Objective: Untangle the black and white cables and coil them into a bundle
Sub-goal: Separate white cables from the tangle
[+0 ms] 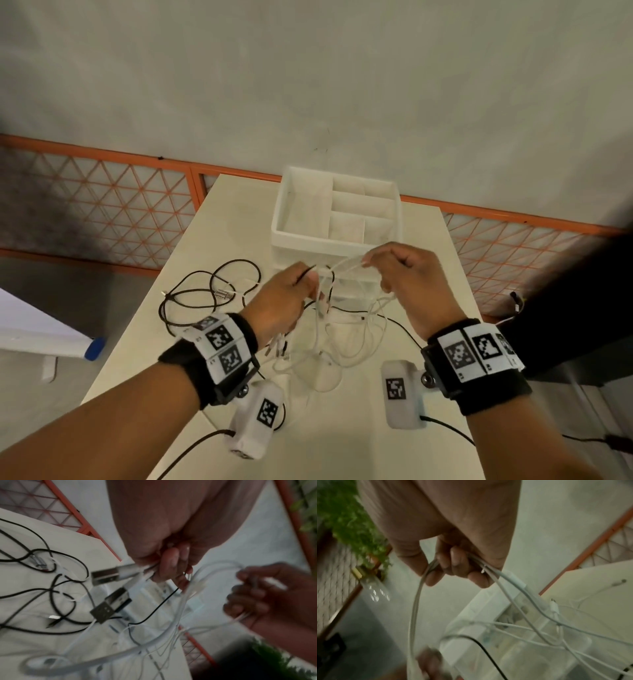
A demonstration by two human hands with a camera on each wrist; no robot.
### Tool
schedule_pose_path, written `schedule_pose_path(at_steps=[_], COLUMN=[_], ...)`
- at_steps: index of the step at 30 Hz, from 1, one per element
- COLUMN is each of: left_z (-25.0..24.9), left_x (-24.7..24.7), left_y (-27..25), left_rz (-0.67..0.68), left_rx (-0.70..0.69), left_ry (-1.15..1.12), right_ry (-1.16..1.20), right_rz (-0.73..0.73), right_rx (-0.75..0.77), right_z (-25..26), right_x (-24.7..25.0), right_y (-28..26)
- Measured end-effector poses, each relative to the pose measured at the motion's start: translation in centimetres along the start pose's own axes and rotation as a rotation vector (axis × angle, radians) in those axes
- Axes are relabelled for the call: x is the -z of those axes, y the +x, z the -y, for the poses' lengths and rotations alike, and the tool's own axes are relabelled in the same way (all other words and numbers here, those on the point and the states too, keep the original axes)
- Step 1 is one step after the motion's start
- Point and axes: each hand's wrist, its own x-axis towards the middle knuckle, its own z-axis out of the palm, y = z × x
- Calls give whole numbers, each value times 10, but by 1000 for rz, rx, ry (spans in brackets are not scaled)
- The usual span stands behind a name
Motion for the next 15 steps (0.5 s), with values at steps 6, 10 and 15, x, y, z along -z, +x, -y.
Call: schedule_pose_path(at_steps=[6, 10, 15], left_z=[25, -9, -46], left_x=[24, 39, 18], left_y=[-1, -3, -8], left_rz=[-73, -155, -91], left_rx=[116, 48, -131], left_ry=[29, -118, -113], right_ry=[-33, -239, -90], right_rz=[-149, -27, 129], right_rx=[-128, -175, -88], right_z=[-11, -23, -1], right_x=[24, 17, -11], right_y=[7, 0, -4])
